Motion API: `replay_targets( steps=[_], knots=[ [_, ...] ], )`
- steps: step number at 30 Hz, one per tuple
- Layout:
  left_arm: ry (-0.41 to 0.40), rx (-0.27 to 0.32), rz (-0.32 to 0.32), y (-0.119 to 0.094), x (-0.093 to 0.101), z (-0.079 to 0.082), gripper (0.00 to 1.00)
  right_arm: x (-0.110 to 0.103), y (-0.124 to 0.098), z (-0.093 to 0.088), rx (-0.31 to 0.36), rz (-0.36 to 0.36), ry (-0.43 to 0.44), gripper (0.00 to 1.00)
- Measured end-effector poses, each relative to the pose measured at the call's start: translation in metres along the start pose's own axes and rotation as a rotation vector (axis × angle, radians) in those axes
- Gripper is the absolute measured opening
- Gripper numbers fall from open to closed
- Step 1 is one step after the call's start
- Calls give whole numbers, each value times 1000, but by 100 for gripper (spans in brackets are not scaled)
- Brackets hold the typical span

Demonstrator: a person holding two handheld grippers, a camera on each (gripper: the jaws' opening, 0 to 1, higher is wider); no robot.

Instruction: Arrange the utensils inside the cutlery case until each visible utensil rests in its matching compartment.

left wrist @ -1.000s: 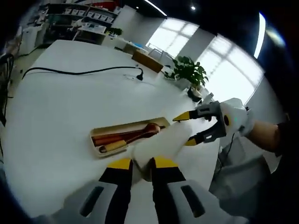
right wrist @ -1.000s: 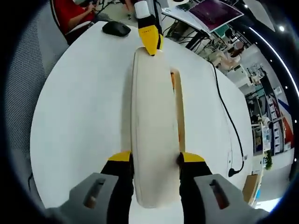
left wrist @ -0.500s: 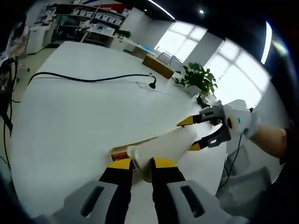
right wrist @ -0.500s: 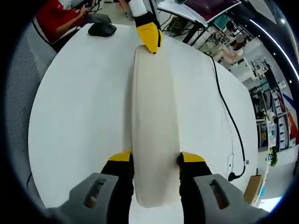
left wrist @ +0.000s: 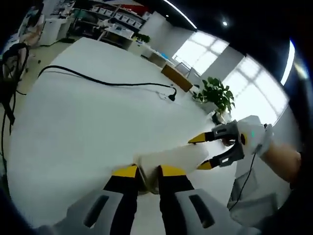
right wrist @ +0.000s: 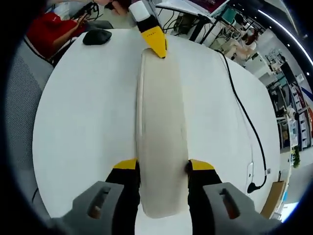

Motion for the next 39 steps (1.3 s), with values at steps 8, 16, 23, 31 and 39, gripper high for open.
replay_targets(
  steps=[8,16,23,31,39],
  knots=[
    [-6,6,-6,5,-2,4,15,3,4,-1,10,115,49,37],
    [-19,-2,-16,11,-3,5,15,1,3,-4,11,176,93,37],
    [-18,-8,-19,13,0,2,16,-5,5,-6,15,236,108,37],
    [-17,-3,2,14,-3,4,16,-2,8,-4,8,223,97,37],
    [11,-23,21,24,-1,2,17,-7,13,-10,-32,226,97,37]
  ],
)
Point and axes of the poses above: the point that each gripper's makers call its tool centre point, and the gripper's own axes: y roughly forward along the fingers, x roughly to its right, z roughly out of its top, the point moved 5 cm from there along -y, roughly backward along the fingers, and after that the axes turned 12 degrees about -x, right-handed, at the moved point
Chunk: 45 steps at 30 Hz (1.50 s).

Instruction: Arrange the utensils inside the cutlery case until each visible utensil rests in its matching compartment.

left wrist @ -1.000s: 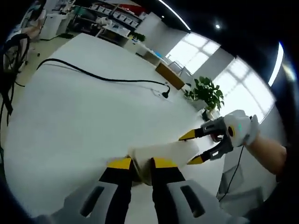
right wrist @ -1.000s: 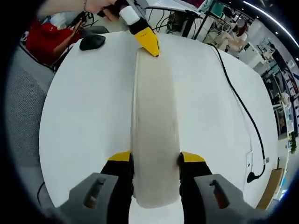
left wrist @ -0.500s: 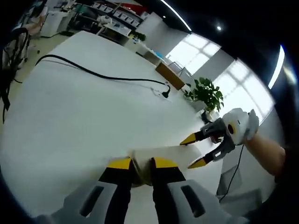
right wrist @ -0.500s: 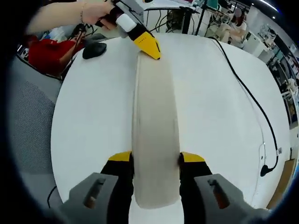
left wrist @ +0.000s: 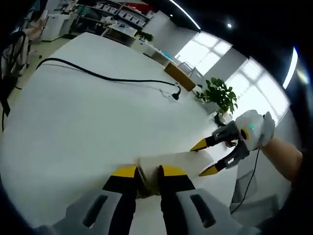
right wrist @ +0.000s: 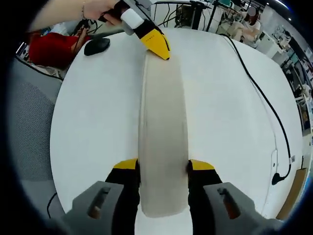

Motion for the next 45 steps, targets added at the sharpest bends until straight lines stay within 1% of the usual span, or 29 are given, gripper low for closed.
replay_targets(
  steps=[3,8,11,14,18,20,22,24,27,31,33,34,35,37,38,41,43,45],
  knots=[
    [27,-12,13,2,1,-3,19,1,2,-1,-4,-4,-2,37],
    [40,1,23,-1,-1,-1,19,1,2,1,7,-12,6,37],
    [64,4,36,-3,-2,-1,19,-1,3,4,0,-40,-9,37],
    [53,-3,38,-2,-3,-3,19,2,4,5,-26,-100,-49,37],
    [65,2,42,-2,-3,-4,20,1,4,3,-16,-94,-41,37],
    [68,-4,41,-1,-3,-5,20,4,3,3,-31,-131,-77,37],
    [71,-4,49,-1,-2,-4,20,3,2,3,-26,-128,-62,37],
    [87,4,55,-1,-1,-2,20,3,1,3,-19,-128,-54,37],
    [101,-1,59,-2,0,-2,21,4,-1,3,-28,-146,-73,37],
    [132,15,60,-8,1,-1,21,4,-3,5,-21,-164,-87,37],
    [176,-14,90,-7,-3,-5,20,6,-3,4,-34,-166,-94,37],
    [201,-21,104,-7,-4,-6,19,6,-2,5,-36,-165,-98,37],
    [208,-18,112,-6,-4,-7,18,6,-2,5,-37,-166,-99,37],
    [183,-3,87,-6,-2,-7,17,5,-1,7,-36,-171,-113,37],
    [173,-8,88,-6,-2,-8,17,5,-1,9,-43,-171,-118,37],
    [197,-10,100,-4,-2,-7,17,6,0,7,-52,-178,-128,37],
    [193,-9,101,-4,-2,-6,18,7,-1,7,-47,-168,-119,37],
    [194,-6,104,-4,-2,-6,18,9,-3,7,-46,-181,-130,37]
  ],
)
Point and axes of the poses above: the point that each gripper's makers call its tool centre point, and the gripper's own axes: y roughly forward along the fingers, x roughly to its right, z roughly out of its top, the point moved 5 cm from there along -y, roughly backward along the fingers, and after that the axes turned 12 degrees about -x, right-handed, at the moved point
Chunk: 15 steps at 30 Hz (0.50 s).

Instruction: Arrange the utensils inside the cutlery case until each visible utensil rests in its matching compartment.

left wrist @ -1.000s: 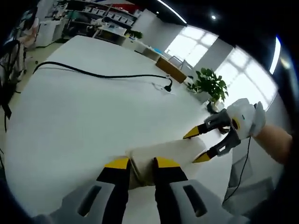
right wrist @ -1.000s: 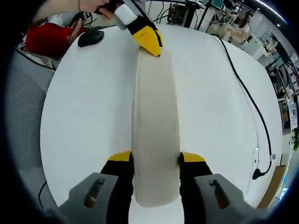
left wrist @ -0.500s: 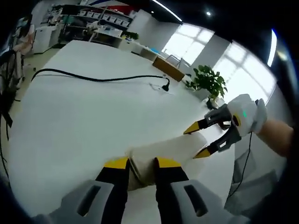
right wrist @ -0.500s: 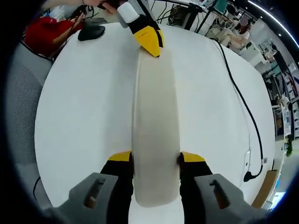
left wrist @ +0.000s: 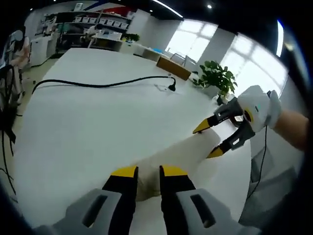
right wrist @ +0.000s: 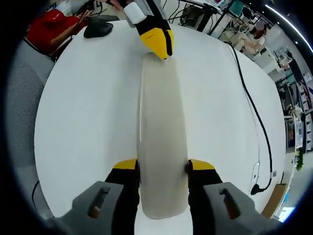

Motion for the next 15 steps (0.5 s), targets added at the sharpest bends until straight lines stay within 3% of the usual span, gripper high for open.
replay_targets(
  steps=[9,15],
  knots=[
    [4,-19,12,4,-2,-3,17,1,1,-5,-9,4,4,38],
    [16,-30,8,5,0,-4,17,-3,11,-12,-50,9,-20,38]
  ],
)
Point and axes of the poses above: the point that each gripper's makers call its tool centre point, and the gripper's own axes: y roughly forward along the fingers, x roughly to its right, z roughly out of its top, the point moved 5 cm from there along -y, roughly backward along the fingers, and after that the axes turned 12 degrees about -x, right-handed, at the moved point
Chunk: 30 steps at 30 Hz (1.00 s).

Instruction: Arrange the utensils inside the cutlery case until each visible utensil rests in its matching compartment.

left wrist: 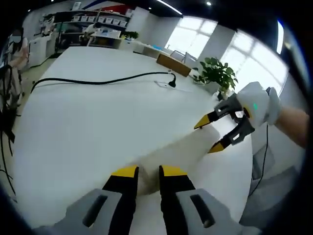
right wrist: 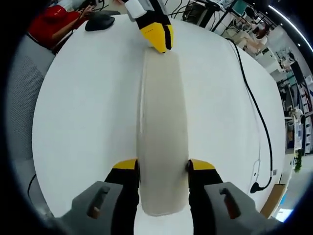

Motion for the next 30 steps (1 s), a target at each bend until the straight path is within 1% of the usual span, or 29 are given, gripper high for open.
replay_targets(
  steps=[3,7,11,14,18,19,20,21,22,23,25,26,28,29,30],
  knots=[
    [0,-4,-2,1,1,-1,17,0,2,-2,-2,7,4,38],
    [1,-11,-7,3,3,-2,17,1,2,-4,18,20,9,38],
    [1,-14,-9,4,5,-2,17,3,4,-5,20,12,-5,38],
    [20,-14,-3,4,7,0,16,3,4,-5,32,14,-9,37],
    [75,-20,22,4,9,1,15,3,5,-5,41,19,-4,37],
    [75,-22,25,4,9,1,15,1,7,-7,27,21,15,37],
    [89,-24,32,4,9,2,13,2,6,-6,33,22,12,37],
    [140,-10,66,3,6,5,11,2,6,-6,35,21,2,37],
    [161,-14,75,2,6,5,10,2,6,-6,36,21,3,37],
    [175,-20,86,2,8,6,9,2,6,-6,37,23,3,37],
    [175,-24,102,4,10,8,9,3,7,-6,36,29,8,38],
    [179,-27,108,4,10,9,9,3,7,-6,37,34,14,39],
    [212,-30,131,2,9,9,11,3,5,-8,33,34,55,39],
    [248,-32,146,0,8,8,15,1,1,-12,31,41,87,43],
    [251,-24,147,-1,7,8,17,1,-3,-14,48,35,88,46]
  ],
)
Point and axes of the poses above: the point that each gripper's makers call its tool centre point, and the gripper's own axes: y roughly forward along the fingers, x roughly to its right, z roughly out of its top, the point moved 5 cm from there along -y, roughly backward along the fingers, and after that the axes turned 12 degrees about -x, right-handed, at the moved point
